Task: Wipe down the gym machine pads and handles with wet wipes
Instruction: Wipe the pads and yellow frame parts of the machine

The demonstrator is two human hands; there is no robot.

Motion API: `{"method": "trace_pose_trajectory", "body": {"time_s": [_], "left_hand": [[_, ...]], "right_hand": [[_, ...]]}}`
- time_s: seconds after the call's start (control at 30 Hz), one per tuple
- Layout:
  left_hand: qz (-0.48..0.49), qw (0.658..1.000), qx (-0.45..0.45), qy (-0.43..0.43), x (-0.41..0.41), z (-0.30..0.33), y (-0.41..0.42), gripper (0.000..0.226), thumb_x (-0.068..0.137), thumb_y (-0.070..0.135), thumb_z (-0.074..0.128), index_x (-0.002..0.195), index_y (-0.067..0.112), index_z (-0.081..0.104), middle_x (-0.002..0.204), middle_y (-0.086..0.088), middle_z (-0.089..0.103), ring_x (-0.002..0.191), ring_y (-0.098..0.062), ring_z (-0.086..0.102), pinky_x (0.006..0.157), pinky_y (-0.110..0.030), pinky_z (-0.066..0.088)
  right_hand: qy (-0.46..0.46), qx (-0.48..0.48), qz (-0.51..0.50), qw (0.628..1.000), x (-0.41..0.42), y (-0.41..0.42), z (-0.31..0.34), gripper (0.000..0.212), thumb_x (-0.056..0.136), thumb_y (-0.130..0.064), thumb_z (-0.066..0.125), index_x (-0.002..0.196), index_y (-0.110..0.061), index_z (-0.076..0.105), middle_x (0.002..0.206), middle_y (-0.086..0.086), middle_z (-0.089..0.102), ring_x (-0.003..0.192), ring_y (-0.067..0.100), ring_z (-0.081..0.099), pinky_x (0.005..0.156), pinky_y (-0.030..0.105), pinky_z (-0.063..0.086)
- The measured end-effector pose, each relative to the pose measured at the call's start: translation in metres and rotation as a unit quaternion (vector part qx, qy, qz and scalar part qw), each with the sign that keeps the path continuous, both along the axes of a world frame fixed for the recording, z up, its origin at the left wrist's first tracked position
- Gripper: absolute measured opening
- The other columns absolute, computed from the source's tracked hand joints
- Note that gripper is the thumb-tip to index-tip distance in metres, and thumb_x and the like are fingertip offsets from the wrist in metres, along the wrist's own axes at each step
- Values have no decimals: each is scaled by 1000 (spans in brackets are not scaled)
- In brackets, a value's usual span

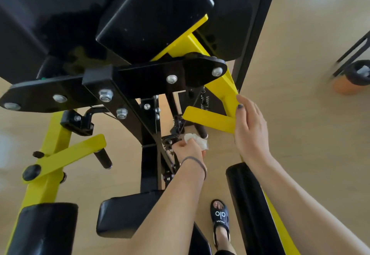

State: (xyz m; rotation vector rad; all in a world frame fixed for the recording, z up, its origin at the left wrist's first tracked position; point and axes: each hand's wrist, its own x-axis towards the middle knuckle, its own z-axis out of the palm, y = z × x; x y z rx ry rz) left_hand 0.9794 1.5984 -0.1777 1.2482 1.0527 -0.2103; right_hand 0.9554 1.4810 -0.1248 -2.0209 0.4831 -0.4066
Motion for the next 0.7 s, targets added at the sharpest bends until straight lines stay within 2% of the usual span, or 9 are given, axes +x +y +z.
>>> {"method": "trace_pose_trajectory", "body": {"time_s": [0.1, 0.23, 0.3, 0.33, 0.4, 0.47, 0.57, 0.7], "left_hand": [[13, 1000, -3, -15, 1, -16, 0, 9, 103, 6, 42, 108, 13, 41, 89, -11, 58, 57, -15, 57, 42, -16, 48], [-10, 996, 9, -87, 14, -34, -7, 10, 102, 4, 48, 110, 9, 51, 91, -11, 65, 55, -8, 63, 51, -15, 52], [-28, 993, 18, -113, 23, -39, -13, 12, 103, 7, 50, 111, 14, 54, 83, -1, 67, 62, -2, 66, 59, -18, 54], [-36, 992, 28, -118, 28, -41, -15, 11, 103, 11, 51, 110, 18, 56, 84, 1, 67, 71, -4, 69, 64, -19, 54], [-67, 988, 71, -120, 36, -47, -18, 13, 100, 17, 58, 111, 24, 57, 98, 0, 69, 92, -14, 69, 78, -28, 57], [-121, 978, 107, -128, 39, -55, -19, 28, 93, 15, 66, 117, 24, 57, 108, 0, 68, 101, -17, 66, 92, -36, 55], [-175, 962, 146, -153, 43, -60, -23, 42, 82, 10, 76, 120, 20, 59, 116, -1, 65, 104, -16, 65, 94, -33, 55], [-217, 931, 258, -142, 56, -67, -26, 28, 77, 20, 81, 98, 21, 63, 112, -2, 63, 100, -16, 59, 91, -34, 52]], "right_hand": [[47, -115, 61, 990, -3, -11, -25, 49, 106, -37, 28, 147, -25, 51, 148, -6, 52, 140, 15, 41, 115, 36, 33], [71, -220, 112, 966, 8, -10, -42, 55, 104, -41, 23, 149, -23, 50, 151, -3, 51, 144, 19, 37, 121, 42, 26], [72, -243, 114, 960, 12, -6, -48, 55, 105, -42, 22, 148, -24, 51, 149, -3, 53, 143, 19, 38, 122, 42, 24], [73, -255, 114, 957, 14, -5, -52, 55, 105, -42, 22, 148, -24, 51, 149, -3, 54, 143, 19, 39, 122, 42, 23], [77, -270, 112, 953, 17, -4, -57, 54, 105, -41, 22, 147, -25, 52, 147, -4, 55, 142, 19, 40, 123, 42, 20], [82, -277, 107, 951, 19, -5, -59, 53, 106, -40, 23, 147, -25, 52, 147, -3, 56, 142, 20, 40, 123, 42, 19], [96, -300, 115, 942, 20, -3, -59, 54, 106, -41, 21, 147, -25, 52, 146, -4, 56, 142, 21, 40, 124, 46, 17], [109, -318, 120, 934, 21, -3, -61, 56, 105, -42, 18, 146, -26, 53, 146, -3, 57, 144, 23, 40, 124, 50, 15]]}}
